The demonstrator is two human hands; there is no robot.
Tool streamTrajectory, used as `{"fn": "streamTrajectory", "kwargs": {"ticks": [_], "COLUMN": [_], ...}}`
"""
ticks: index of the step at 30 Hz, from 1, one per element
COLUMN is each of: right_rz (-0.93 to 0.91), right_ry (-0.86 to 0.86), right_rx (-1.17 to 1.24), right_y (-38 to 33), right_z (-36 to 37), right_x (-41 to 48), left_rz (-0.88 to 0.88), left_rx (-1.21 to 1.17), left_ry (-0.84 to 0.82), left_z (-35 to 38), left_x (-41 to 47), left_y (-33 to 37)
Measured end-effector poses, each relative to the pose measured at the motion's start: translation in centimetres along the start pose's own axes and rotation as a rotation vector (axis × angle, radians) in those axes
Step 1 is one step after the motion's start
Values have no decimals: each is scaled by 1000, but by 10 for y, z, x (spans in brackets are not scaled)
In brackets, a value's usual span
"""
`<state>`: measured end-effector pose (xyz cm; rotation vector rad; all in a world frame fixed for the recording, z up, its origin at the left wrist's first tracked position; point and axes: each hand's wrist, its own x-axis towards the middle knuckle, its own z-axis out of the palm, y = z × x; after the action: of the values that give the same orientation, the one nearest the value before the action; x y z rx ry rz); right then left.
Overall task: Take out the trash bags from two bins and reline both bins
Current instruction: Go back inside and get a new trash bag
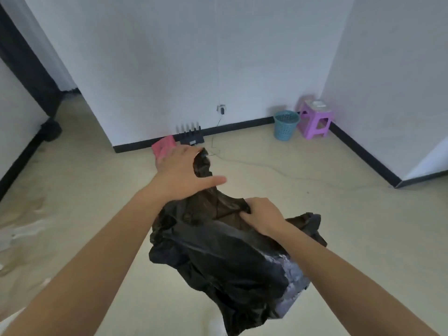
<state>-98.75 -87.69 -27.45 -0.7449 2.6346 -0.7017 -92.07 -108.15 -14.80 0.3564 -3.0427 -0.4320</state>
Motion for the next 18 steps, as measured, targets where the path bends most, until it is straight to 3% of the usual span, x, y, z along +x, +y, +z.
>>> {"fn": "streamTrajectory", "kwargs": {"ticks": [5, 8, 12, 18], "right_rz": [87, 144, 215, 240], "right_ry": [31, 105, 178, 148], "right_rx": [-40, -41, -8, -13], "right_y": [21, 35, 69, 159], "right_z": [-52, -81, -110, -168], "right_x": [94, 144, 190, 260], "left_rz": [249, 382, 450, 504], "left_rx": [414, 598, 630, 547], "left_ry": [37, -119, -327, -324], "left_z": [14, 25, 59, 121], "left_x": [124, 194, 277, 399], "left_y": [21, 31, 58, 115]}}
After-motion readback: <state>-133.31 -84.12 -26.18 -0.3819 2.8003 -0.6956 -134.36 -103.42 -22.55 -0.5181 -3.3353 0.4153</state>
